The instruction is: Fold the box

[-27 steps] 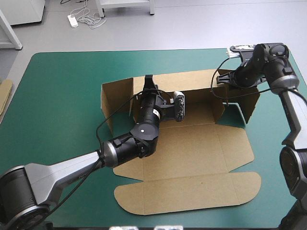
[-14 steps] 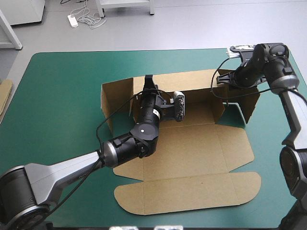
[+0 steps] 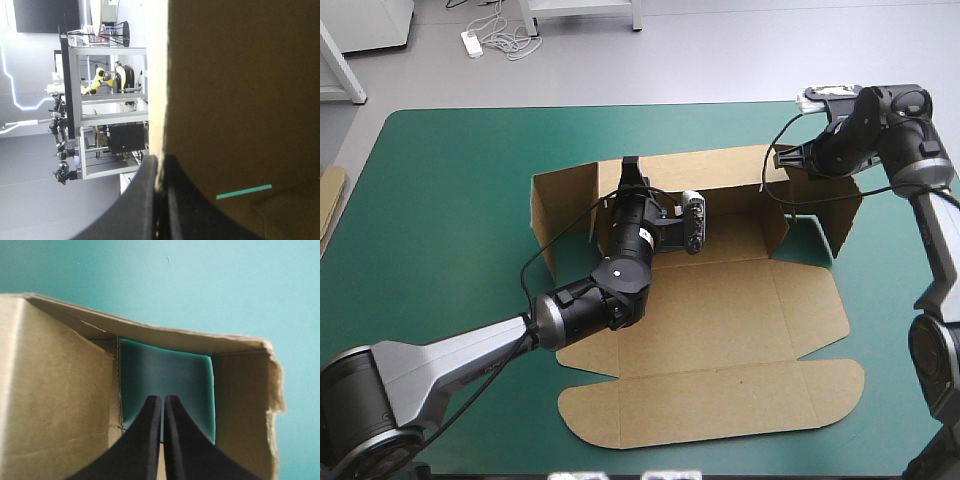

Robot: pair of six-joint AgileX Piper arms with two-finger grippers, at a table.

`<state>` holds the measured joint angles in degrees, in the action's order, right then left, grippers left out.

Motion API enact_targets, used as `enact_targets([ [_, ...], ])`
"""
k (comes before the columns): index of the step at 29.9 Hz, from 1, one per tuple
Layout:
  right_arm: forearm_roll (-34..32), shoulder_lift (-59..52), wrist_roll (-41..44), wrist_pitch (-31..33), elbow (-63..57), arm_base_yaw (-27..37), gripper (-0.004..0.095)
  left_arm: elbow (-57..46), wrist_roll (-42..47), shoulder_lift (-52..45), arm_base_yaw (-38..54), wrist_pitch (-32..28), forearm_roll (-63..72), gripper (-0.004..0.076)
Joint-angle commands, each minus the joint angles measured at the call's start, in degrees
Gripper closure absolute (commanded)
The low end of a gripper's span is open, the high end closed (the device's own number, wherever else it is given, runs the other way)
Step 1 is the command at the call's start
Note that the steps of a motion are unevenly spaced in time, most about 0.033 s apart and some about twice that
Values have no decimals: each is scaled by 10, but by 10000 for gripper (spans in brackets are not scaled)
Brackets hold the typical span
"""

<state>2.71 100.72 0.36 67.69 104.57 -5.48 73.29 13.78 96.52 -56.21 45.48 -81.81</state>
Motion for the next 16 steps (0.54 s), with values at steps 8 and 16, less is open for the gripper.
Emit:
enact_targets([
  [8, 3, -45, 4, -43, 98, -1, 925, 14, 7, -28, -2, 14, -19, 733],
  [16, -65, -14, 36, -110, 98, -1, 925, 14, 7, -28, -2, 16, -19, 733],
])
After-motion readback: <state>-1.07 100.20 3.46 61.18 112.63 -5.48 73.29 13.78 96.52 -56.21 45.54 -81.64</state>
